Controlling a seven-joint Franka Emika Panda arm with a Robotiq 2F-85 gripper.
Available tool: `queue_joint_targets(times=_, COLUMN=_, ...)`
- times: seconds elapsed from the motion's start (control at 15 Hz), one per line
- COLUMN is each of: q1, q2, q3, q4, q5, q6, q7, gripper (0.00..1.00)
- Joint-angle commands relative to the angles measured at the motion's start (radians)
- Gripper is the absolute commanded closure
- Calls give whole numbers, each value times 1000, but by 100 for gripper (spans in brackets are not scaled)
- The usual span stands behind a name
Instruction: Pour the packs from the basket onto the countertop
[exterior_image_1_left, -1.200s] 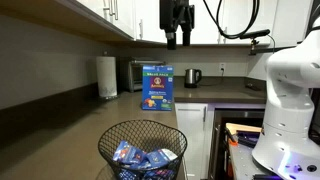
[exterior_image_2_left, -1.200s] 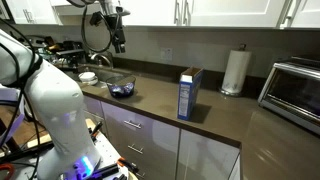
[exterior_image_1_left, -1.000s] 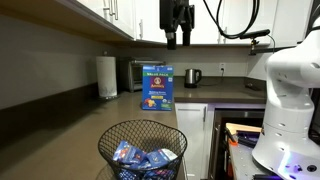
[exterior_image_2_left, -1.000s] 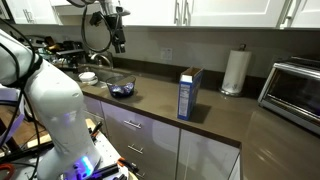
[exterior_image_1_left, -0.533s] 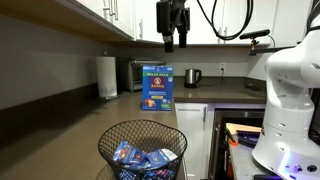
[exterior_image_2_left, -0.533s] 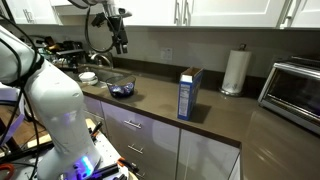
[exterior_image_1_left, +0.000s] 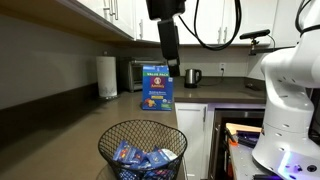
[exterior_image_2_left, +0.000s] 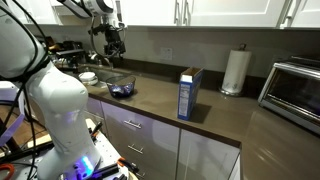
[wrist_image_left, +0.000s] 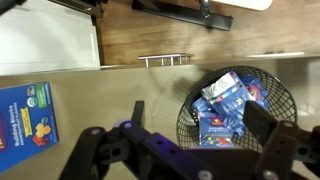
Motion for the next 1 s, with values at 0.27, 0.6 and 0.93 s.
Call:
queue_joint_targets(times=0.27, q1=87, q2=226, q3=-1, q4=55, q5=-189, q6=155, q7=-219, gripper=0)
queue_joint_targets(times=0.6, q1=102, q2=290, q3=-26, q4=47, q5=-193, q6=293, q7=-299, gripper=0)
queue_joint_targets(times=0.93, q1=109, q2=356, q3=-39, q4=82, q5=-193, q6=329, q7=-354, gripper=0)
